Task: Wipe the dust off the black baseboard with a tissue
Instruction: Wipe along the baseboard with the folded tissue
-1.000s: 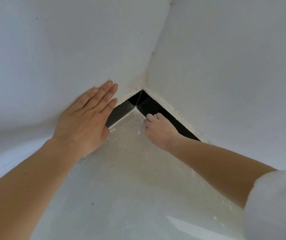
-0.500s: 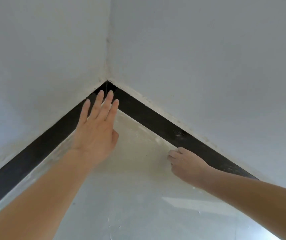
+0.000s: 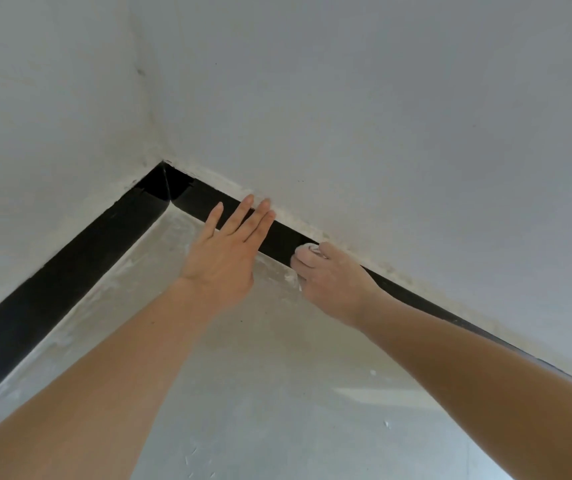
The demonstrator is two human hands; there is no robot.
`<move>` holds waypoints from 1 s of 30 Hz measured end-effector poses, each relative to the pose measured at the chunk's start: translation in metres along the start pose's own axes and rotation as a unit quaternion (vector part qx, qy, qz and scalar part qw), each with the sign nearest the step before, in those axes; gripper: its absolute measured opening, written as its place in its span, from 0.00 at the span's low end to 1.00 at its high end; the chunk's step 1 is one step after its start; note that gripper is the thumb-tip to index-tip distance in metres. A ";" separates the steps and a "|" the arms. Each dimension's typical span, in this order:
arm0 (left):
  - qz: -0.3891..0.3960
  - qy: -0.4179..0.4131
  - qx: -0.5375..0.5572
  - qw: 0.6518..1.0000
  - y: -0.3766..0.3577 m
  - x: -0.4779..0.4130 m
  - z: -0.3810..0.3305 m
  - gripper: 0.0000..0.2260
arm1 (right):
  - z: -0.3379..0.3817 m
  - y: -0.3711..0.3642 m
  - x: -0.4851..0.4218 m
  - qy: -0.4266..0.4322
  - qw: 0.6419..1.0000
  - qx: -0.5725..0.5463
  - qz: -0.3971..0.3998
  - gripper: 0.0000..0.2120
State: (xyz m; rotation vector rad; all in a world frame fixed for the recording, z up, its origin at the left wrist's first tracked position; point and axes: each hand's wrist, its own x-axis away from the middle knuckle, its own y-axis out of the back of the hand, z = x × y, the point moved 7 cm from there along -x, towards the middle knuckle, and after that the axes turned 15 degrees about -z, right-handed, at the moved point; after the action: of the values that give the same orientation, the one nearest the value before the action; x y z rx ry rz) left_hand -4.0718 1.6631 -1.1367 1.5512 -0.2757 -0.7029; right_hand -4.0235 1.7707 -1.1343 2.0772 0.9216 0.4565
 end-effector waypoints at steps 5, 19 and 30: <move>0.040 0.019 -0.001 0.999 -0.003 0.001 0.000 0.35 | -0.003 -0.013 0.052 0.013 0.998 0.057 0.031 0.07; 0.092 0.049 0.078 0.992 -0.001 -0.005 0.006 0.38 | 0.025 0.006 -0.022 0.058 0.998 -0.024 0.007 0.07; 0.092 0.049 0.093 0.990 0.002 -0.005 0.007 0.38 | -0.003 -0.022 0.057 0.018 0.998 0.019 0.059 0.05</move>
State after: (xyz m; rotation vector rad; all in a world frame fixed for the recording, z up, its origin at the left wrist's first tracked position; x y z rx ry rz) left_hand -4.0794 1.6603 -1.1332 1.7064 -0.4142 -0.4640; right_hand -3.9966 1.8238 -1.1497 2.1727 0.8360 0.5435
